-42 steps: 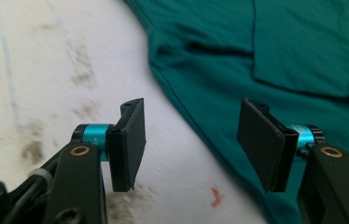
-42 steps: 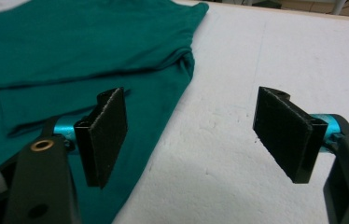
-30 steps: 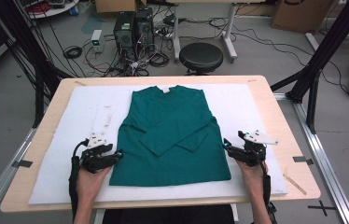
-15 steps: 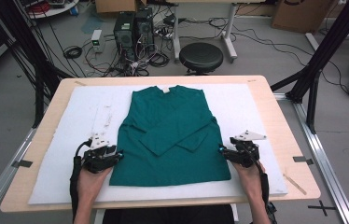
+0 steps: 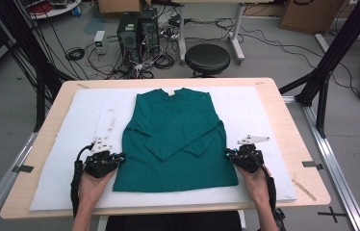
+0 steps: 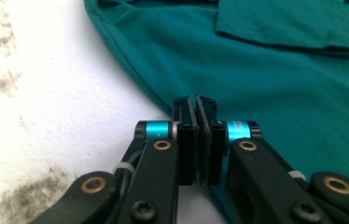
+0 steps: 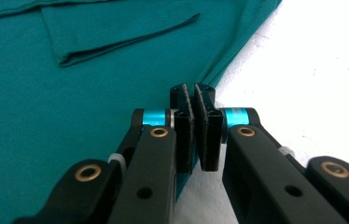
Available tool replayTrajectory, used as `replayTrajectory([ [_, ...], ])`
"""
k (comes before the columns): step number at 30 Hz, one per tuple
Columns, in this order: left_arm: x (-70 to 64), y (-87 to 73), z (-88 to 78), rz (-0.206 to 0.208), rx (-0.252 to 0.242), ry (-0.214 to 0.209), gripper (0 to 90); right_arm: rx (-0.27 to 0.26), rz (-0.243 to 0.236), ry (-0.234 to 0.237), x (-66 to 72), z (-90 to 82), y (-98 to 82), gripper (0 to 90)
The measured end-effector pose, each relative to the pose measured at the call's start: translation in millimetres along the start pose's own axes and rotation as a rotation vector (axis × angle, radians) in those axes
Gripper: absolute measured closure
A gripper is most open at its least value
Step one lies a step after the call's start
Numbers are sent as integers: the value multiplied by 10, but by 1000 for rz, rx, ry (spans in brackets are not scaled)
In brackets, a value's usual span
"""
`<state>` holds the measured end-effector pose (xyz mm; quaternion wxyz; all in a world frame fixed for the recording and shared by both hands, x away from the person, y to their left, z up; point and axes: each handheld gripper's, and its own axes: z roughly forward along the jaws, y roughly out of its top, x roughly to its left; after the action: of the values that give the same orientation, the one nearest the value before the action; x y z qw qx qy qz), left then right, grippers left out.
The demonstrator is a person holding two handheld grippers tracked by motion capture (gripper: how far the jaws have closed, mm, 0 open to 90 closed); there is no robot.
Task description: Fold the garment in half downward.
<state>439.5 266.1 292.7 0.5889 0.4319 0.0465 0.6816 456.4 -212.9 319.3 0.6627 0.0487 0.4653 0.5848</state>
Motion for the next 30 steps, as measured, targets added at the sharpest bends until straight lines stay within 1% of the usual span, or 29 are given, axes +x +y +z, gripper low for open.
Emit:
replayTrajectory([
  [2,-10,-16,-22,1,2,5,871,-1,-11,-3,8,-13,-9,885],
  [6,-50,-49,-59,-5,1,6,872,-6,-5,22,-9,-65,-56,885],
  [9,-95,-74,-94,0,7,8,872,-3,-18,24,20,-103,-99,885],
  [10,-113,-86,-104,-6,6,11,872,-2,-19,30,31,-122,-116,885],
  [17,-238,-217,-253,15,11,-1,872,-4,-40,66,114,-295,-305,885],
  [20,-272,-275,-320,16,15,-22,873,-10,-50,77,156,-371,-398,885],
  [25,-315,-362,-405,5,9,-56,872,-15,-51,101,195,-467,-505,884],
  [30,-388,-438,-485,24,10,-82,872,-18,-39,117,233,-536,-584,883],
])
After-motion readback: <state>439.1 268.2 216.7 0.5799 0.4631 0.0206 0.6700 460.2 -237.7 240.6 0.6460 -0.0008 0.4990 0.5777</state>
